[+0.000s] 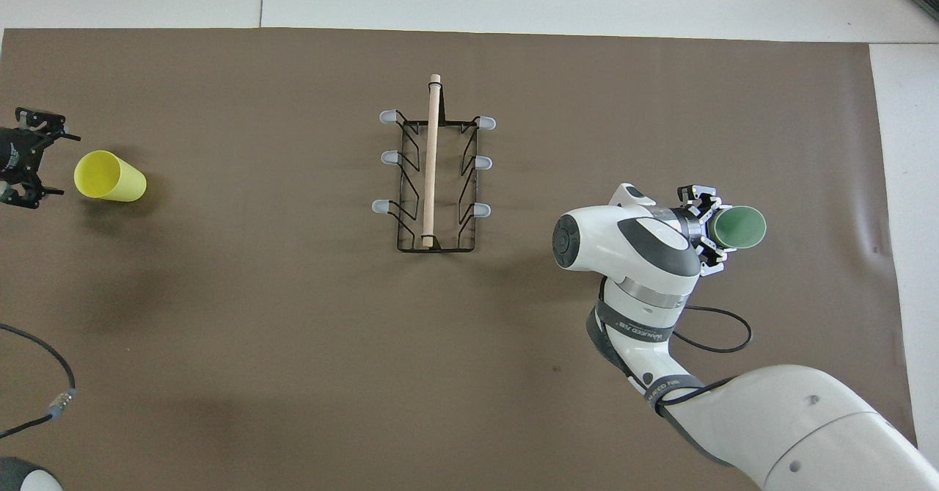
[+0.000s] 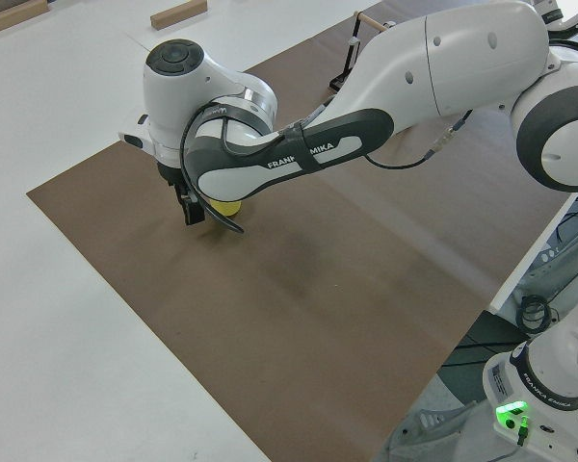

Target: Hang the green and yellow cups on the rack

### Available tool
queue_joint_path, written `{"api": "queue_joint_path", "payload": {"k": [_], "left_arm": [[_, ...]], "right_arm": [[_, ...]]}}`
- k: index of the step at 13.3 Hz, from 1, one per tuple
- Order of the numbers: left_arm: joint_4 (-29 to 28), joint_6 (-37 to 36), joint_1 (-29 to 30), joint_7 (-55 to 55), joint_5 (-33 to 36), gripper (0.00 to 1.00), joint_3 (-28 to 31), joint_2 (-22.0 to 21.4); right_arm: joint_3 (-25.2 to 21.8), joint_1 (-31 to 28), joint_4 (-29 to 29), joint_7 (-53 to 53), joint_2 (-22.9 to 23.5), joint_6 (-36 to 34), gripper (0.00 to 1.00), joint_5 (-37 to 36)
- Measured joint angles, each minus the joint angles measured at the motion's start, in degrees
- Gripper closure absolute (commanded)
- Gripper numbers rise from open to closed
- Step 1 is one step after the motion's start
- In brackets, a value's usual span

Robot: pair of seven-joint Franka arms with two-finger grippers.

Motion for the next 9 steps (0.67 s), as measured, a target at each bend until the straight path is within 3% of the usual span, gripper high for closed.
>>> {"api": "queue_joint_path", "payload": {"k": [3,6,9], "left_arm": [[-4.01,0.28,-0.61,-6.49,-5.75,0.0,-0.09,-2.38],[-4.41,-4.89,0.17,-9.98,-10.93,0.0,0.51,-3.52],[-4.03,-10.15,1.3,-10.03,-17.82,0.0,2.38,-4.01]], "right_arm": [[0.08,1.1,7.12,-0.46,-0.64,-2.57,1.0,10.74],[-0.13,-0.35,14.3,-3.44,-3.19,-4.31,1.0,20.31],[-0.19,-1.73,16.62,-3.73,-7.32,-3.06,1.0,29.13]]}}
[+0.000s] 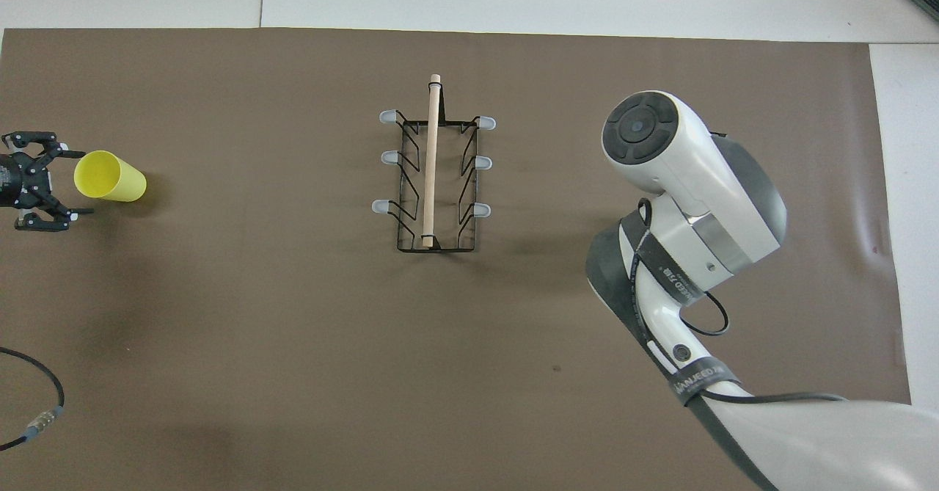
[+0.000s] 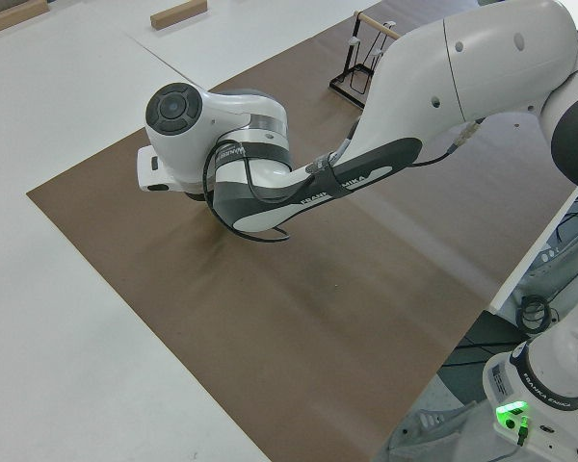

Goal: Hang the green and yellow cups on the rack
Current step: 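Carry the green cup with the right gripper toward the rack pegs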

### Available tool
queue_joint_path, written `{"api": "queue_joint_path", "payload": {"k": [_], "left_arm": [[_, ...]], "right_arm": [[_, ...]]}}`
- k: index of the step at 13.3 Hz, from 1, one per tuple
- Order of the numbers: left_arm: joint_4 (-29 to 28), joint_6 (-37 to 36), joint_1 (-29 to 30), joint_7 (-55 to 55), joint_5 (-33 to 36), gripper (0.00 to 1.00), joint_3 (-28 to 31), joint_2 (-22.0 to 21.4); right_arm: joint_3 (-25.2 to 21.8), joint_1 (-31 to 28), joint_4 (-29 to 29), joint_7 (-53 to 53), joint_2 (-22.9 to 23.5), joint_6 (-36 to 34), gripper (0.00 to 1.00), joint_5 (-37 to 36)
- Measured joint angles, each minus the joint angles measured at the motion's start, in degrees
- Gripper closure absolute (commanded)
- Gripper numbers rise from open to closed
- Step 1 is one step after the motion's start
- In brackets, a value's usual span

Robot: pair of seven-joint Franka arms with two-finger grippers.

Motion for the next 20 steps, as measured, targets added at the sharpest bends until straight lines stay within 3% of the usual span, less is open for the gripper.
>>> {"api": "queue_joint_path", "payload": {"k": [2,6,12,14,16,20], "left_arm": [[1.74,-4.32,1.69,0.0,-1.73,0.0,0.15,0.95],[10.16,-10.71,8.09,0.05,-7.36,0.0,-0.06,7.64],[10.17,-13.11,13.91,0.11,-19.83,0.0,-5.37,10.6],[8.63,-14.21,13.91,0.12,-23.15,0.0,-6.0,10.7],[7.2,-14.88,13.92,0.47,-25.44,0.0,-6.03,10.52],[5.03,-14.99,13.2,0.91,-28.98,0.0,-6.11,10.34]], "right_arm": [[-0.03,-0.87,0.11,0.18,-2.59,2.61,1.0,7.29],[-0.12,-4.13,0.14,0.22,-6.59,10.16,1.0,23.93],[-0.08,-4.49,-0.16,0.34,-9.52,18.17,1.0,47.14],[0.15,-3.95,-1.72,0.01,-9.63,23.91,1.0,54.04],[0.29,-2.97,-4.85,-3.69,-9.98,31.12,1.0,65.09],[0.31,0.74,-14.64,-19.32,-13.33,47.61,1.0,95.39]]}}
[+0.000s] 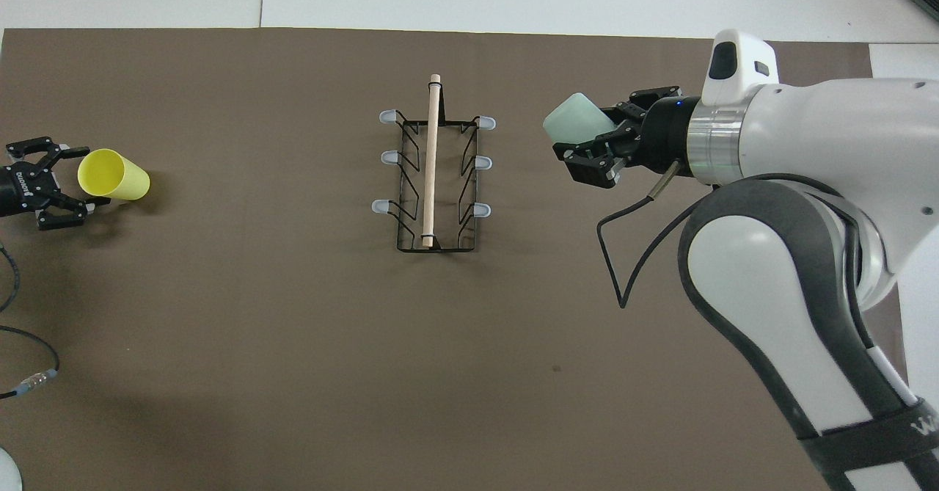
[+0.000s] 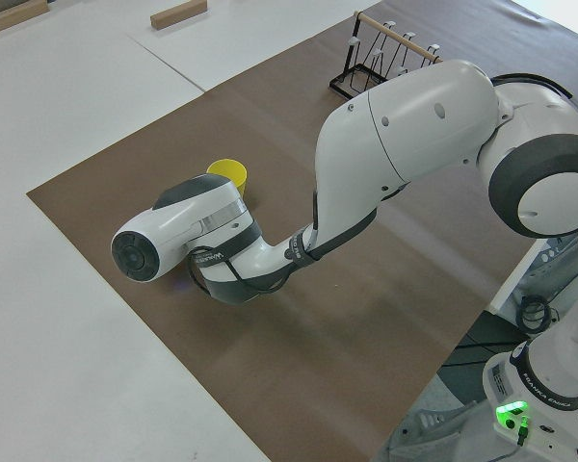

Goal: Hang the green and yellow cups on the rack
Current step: 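Carry the green cup with the right gripper toward the rack pegs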

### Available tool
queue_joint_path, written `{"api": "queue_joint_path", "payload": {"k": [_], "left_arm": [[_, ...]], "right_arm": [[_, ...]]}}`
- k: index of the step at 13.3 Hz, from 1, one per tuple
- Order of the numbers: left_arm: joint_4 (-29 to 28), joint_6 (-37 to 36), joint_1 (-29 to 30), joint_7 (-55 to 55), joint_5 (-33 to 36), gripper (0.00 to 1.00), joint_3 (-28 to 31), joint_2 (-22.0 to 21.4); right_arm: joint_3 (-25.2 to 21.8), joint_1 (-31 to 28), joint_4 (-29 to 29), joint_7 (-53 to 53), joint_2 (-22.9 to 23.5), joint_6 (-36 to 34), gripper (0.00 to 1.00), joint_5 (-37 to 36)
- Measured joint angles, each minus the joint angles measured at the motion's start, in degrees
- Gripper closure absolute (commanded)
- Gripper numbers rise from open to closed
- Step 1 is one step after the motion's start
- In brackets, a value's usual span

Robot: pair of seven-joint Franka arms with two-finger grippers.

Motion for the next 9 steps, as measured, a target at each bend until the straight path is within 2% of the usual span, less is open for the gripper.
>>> {"api": "queue_joint_path", "payload": {"k": [1,3,5,9], "left_arm": [[-0.24,0.0,-0.08,0.0,-0.18,0.0,-0.01,-0.09],[-1.06,-0.11,-0.22,0.03,-0.31,0.0,-0.06,-0.59],[-1.84,-0.95,-0.44,1.39,-0.34,0.0,-0.08,-1.48],[-6.11,-3.4,-1.44,9.71,-1.8,0.0,-0.11,-3.31]], "right_arm": [[0.03,2.05,-2.74,-5.09,-1.2,4.06,1.0,8.57],[0.13,4.57,-6.68,-14.74,-3.24,7.75,1.0,21.73],[0.06,4.74,-9.12,-26.98,-4.61,7.92,1.0,33.99],[0.15,5.83,-11.91,-58.69,-4.96,5.07,1.0,68.55]]}}
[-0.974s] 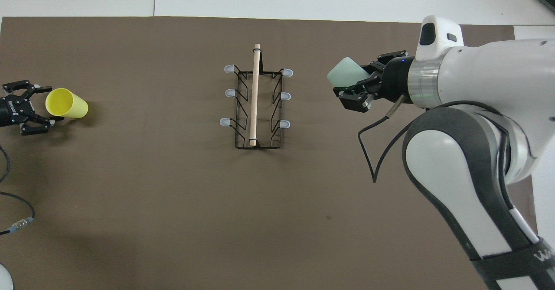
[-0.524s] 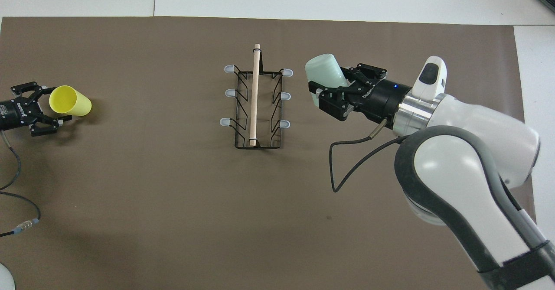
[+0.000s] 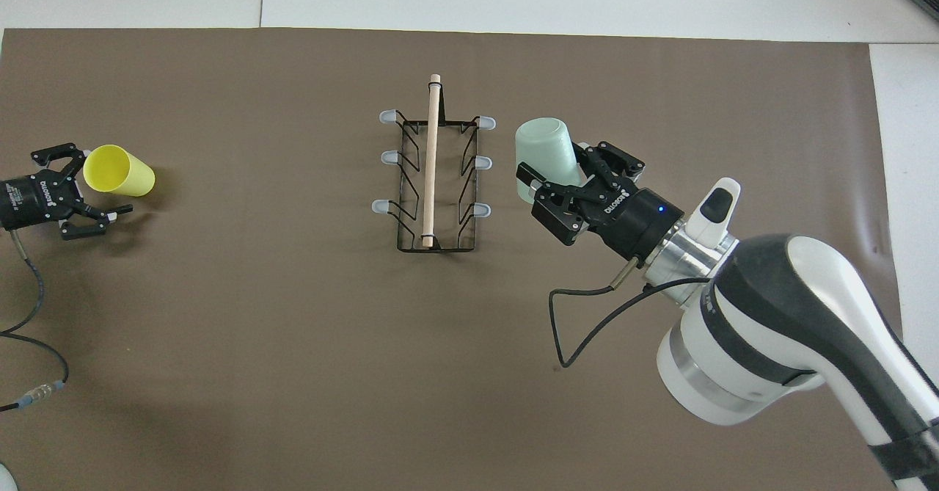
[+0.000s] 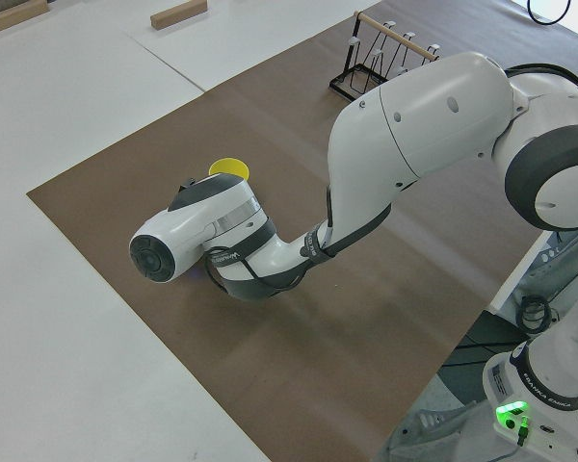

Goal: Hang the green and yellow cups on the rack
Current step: 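Carry the green cup with the right gripper toward the rack pegs, then hang the green cup on a rack peg while the left gripper lifts the yellow cup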

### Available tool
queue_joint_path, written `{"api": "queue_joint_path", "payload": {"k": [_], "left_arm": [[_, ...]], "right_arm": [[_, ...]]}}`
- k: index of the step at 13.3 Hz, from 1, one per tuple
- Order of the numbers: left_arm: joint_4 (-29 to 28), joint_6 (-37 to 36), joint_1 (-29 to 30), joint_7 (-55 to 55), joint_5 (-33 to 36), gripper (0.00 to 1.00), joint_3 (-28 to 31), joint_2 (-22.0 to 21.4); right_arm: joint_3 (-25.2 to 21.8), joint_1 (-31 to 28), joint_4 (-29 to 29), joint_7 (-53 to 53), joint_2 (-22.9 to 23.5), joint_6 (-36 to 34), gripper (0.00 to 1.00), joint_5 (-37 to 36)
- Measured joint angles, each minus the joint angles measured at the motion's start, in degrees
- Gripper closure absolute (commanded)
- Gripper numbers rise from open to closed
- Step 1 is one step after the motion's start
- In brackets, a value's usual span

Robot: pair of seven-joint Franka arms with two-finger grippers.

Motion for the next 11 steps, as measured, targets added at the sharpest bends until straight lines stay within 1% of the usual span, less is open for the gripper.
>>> {"api": "queue_joint_path", "payload": {"k": [1,2,6,8,9,11], "left_arm": [[-0.52,0.03,-0.33,0.5,-0.42,0.0,0.01,-0.07],[-0.74,0.15,-0.75,0.71,-0.95,0.0,0.0,-0.09],[-1.03,2.32,-2.45,0.72,-2.97,0.0,0.0,-0.3],[-1.13,3.19,-3.02,0.72,-3.39,0.02,-0.03,-0.34],[-1.15,3.55,-3.25,0.72,-3.71,0.05,-0.04,-0.34],[-1.16,4.51,-3.98,0.63,-4.05,0.29,-0.04,-0.37]], "right_arm": [[0.05,0.51,-1.05,-5.21,0.01,-1.73,1.0,6.02],[0.09,0.69,-2.0,-7.7,0.02,-2.97,1.0,8.63],[0.06,1.26,-3.87,-12.38,0.95,-4.57,1.0,9.81],[0.08,3.07,-4.13,-16.48,1.99,-6.08,1.0,14.85],[0.09,3.9,-4.28,-18.59,2.74,-7.64,1.0,16.15],[0.03,4.3,-4.37,-21.66,4.53,-10.8,1.0,16.54]]}}
